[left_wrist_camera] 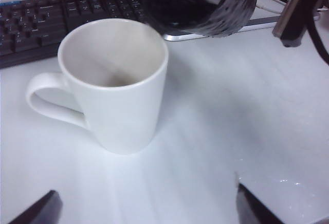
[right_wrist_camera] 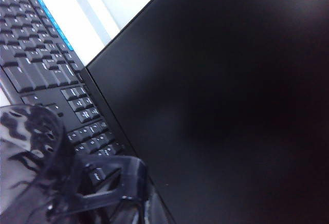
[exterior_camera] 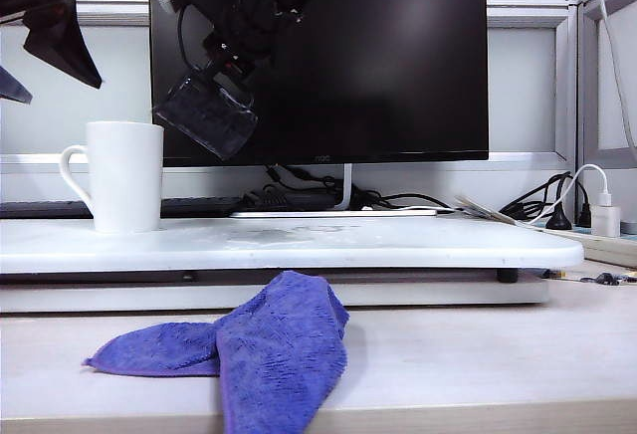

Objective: Carefully pick up the black cup and pour some water from the black cup into the white cup.

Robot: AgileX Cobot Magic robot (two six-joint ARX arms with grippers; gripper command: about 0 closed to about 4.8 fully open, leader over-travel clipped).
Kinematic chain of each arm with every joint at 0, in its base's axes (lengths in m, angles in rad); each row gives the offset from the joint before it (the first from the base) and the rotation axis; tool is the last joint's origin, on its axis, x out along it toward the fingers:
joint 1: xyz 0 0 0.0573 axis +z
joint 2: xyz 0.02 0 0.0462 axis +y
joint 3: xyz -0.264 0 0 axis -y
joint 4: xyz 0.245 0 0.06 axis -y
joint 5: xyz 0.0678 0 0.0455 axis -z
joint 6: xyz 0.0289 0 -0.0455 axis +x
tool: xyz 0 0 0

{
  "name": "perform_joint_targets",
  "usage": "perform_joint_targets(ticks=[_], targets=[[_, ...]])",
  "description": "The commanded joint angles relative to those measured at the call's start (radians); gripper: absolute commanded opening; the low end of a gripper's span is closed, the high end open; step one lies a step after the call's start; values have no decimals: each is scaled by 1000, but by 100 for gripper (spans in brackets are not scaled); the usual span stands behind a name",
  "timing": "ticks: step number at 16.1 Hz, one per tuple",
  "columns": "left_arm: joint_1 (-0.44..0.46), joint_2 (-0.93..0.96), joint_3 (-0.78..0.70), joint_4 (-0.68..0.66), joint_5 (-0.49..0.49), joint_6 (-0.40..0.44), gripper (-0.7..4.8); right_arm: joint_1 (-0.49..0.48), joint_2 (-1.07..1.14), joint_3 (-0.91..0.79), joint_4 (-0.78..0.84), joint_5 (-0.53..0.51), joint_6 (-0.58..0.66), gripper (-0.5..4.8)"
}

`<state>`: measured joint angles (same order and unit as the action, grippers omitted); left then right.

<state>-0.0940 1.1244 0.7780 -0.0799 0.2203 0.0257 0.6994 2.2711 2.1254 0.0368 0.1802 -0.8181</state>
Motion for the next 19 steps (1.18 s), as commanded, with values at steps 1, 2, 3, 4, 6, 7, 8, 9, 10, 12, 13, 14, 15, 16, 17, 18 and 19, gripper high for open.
perform_joint_targets(ticks=[1, 2, 3, 4, 6, 7, 8, 9, 10, 12, 13, 14, 15, 16, 17, 18, 19], targets=[[2, -1, 7, 3, 0, 1, 462, 10, -13, 11, 81, 1, -43, -6], [2, -1, 7, 0, 1, 1, 462, 10, -13, 11, 84, 1, -52, -6], [2, -1, 6, -6, 0, 1, 462, 10, -13, 11, 84, 2, -55, -6], [2, -1, 6, -13, 0, 1, 462, 10, -13, 11, 84, 1, -56, -6], [2, -1, 6, -17, 0, 1, 462, 10, -13, 11, 85, 1, -90, -6], [2, -1, 6, -17, 0, 1, 462, 10, -13, 11, 89, 1, -103, -6], [2, -1, 6, -16, 0, 1, 462, 10, -13, 11, 95, 2, -107, -6], [2, -1, 6, -17, 0, 1, 462, 10, -13, 11, 96, 1, -127, -6], [2, -1, 6, -17, 0, 1, 462, 10, -13, 11, 96, 1, -130, -6], [2, -1, 6, -18, 0, 1, 462, 17, -13, 11, 96, 2, -152, -6], [2, -1, 6, -18, 0, 1, 462, 20, -13, 11, 96, 0, -163, -6], [2, -1, 6, -18, 0, 1, 462, 21, -13, 11, 99, 0, -163, -6], [2, -1, 6, -18, 0, 1, 462, 23, -13, 11, 99, 0, -163, -6], [2, -1, 6, -19, 0, 1, 462, 27, -13, 11, 99, 0, -163, -6], [2, -1, 6, -21, 0, 1, 462, 32, -13, 11, 102, 1, -180, -6], [2, -1, 6, -26, 0, 1, 462, 36, -13, 11, 103, 1, -182, -6], [2, -1, 6, -31, 1, 1, 462, 39, -13, 11, 103, 1, -192, -6]])
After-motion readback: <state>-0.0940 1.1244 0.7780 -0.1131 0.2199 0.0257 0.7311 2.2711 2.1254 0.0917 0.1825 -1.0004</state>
